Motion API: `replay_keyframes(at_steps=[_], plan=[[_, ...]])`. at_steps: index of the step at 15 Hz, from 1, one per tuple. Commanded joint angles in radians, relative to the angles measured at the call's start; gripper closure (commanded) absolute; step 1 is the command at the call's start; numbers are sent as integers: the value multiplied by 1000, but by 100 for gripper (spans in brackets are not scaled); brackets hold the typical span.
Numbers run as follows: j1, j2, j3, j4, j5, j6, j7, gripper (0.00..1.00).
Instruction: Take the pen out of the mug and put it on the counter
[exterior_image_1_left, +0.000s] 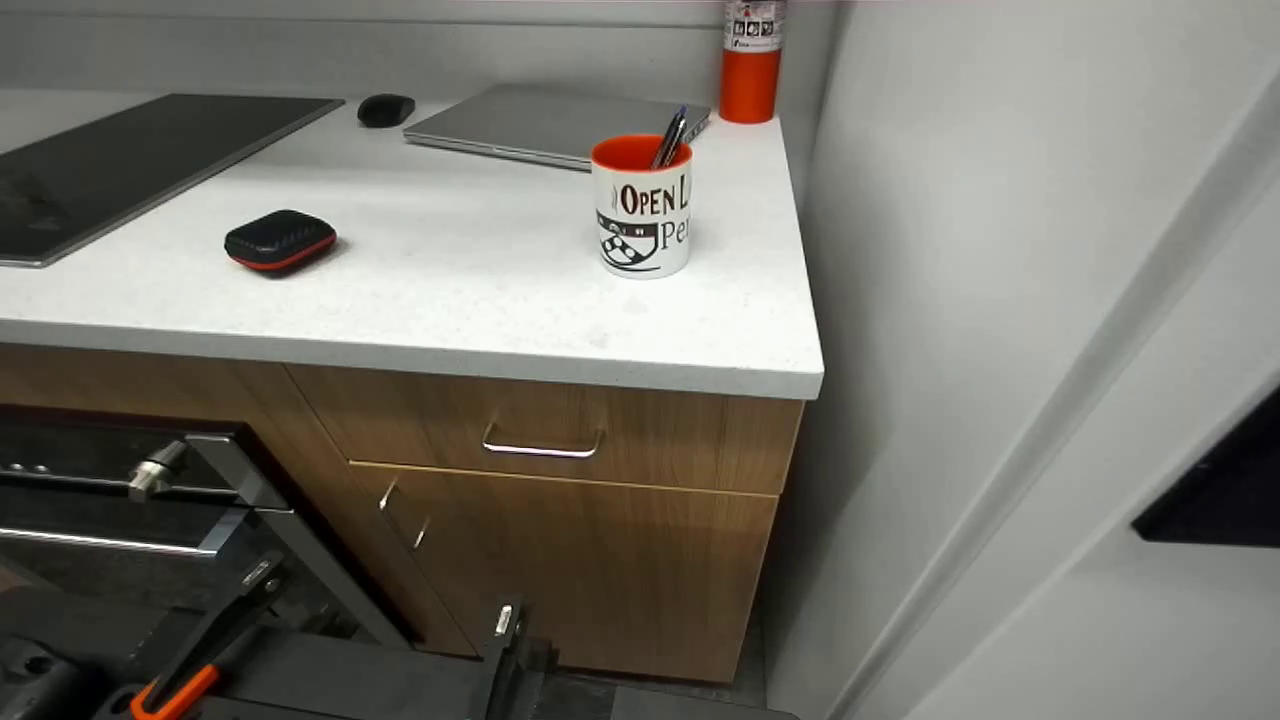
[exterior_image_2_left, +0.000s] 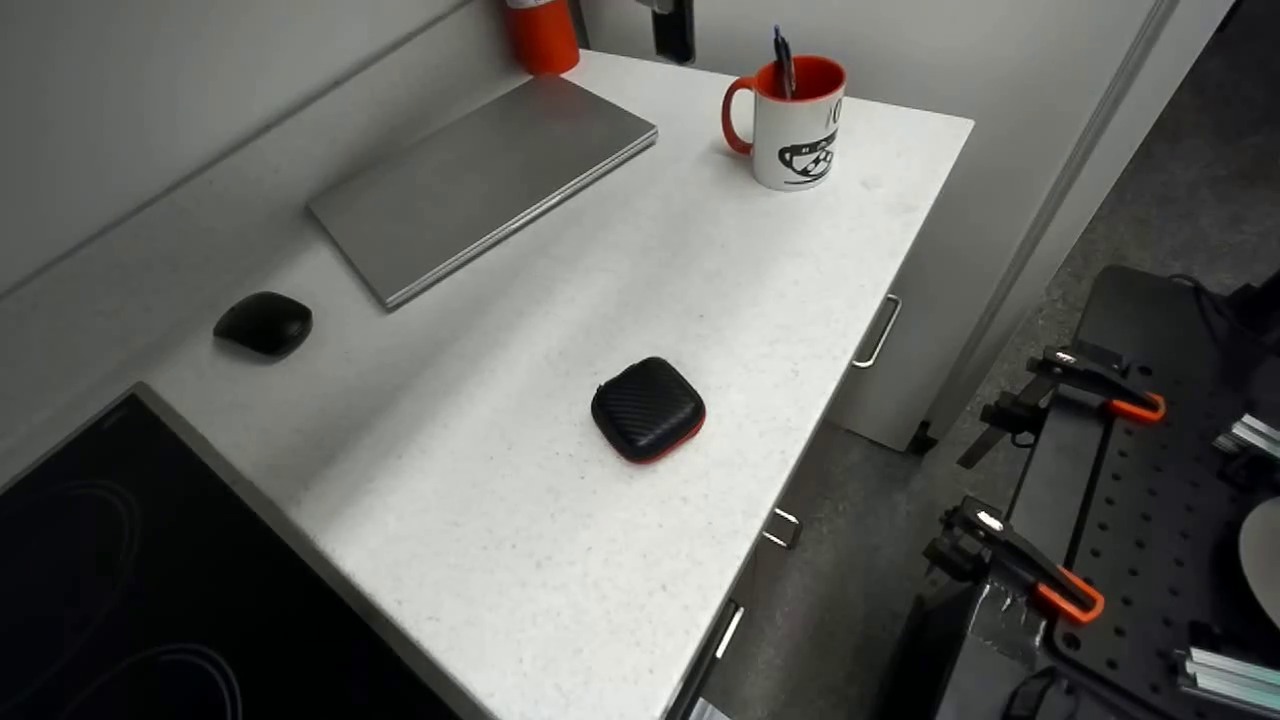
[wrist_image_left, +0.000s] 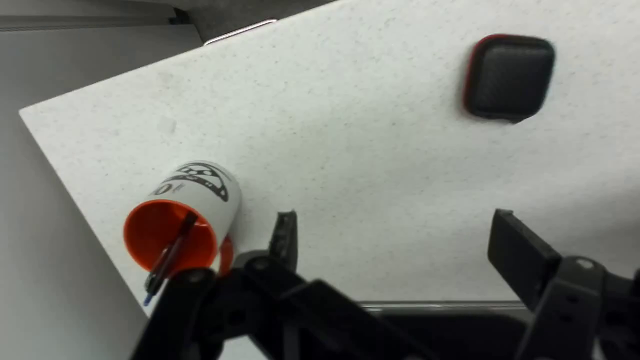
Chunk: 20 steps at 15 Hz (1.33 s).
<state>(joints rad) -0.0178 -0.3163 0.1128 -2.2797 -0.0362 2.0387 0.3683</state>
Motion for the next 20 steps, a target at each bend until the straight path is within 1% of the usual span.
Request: replay_keyframes(at_steps=[1,3,5,6,7,12,15,20], plan=[[-58,33,-54,-71,-66,130,10,0],[-89,56,-80,-109,-101,205,25,0],[-105,72,-104,-132,-100,236,22,0],[-101,61,-112,-143,-79,235,12,0],[-94,72,-110,-121,-77,206,0,0],[-97,72,-115,-132,-77,213,0,0],[-115,104,-118,-121,-92,249,55,0],[-145,162,-159,-99,-61,342,129,0]])
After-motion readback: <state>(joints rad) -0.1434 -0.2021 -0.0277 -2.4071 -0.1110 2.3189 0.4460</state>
